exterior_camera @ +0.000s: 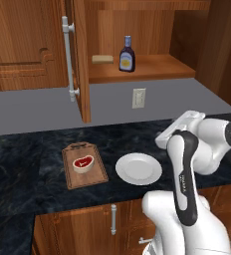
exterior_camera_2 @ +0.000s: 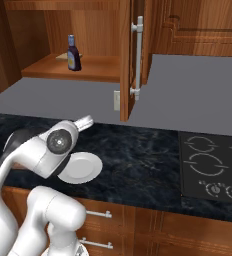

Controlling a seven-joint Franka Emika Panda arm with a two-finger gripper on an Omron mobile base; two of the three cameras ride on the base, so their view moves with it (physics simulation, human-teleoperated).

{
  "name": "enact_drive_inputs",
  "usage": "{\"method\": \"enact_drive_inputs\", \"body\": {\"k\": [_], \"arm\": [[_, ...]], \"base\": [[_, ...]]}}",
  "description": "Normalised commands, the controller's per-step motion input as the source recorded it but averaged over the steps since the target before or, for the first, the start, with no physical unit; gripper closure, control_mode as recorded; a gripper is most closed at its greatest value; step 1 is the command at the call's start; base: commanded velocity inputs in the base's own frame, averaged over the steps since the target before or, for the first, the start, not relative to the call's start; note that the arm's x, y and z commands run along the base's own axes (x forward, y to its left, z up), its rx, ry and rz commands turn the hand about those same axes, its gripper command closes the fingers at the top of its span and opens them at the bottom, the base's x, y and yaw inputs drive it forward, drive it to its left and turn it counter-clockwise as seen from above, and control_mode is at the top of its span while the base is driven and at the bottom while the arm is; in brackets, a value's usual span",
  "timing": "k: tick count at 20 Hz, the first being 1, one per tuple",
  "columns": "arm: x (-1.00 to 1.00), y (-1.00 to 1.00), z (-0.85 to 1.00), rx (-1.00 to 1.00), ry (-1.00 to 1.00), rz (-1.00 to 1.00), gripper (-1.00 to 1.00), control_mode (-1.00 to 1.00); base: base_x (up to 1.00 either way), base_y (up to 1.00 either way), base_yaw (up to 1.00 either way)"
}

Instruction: Pick the steak from the plate and place it on the cutting board. Then pick the condiment bottle from the cabinet and place it next to the cutting board.

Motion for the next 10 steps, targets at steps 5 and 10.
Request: {"method": "enact_drive_inputs", "body": {"k": [5, 10], "arm": [[-0.19, 0.05, 0.0, 0.21, -0.05, -0.12, -1.0, -1.0], [-0.17, 0.08, 0.0, 0.17, -0.08, -0.14, -1.0, -1.0]], "base": [[0.0, 0.0, 0.0], [0.0, 0.0, 0.0]]}}
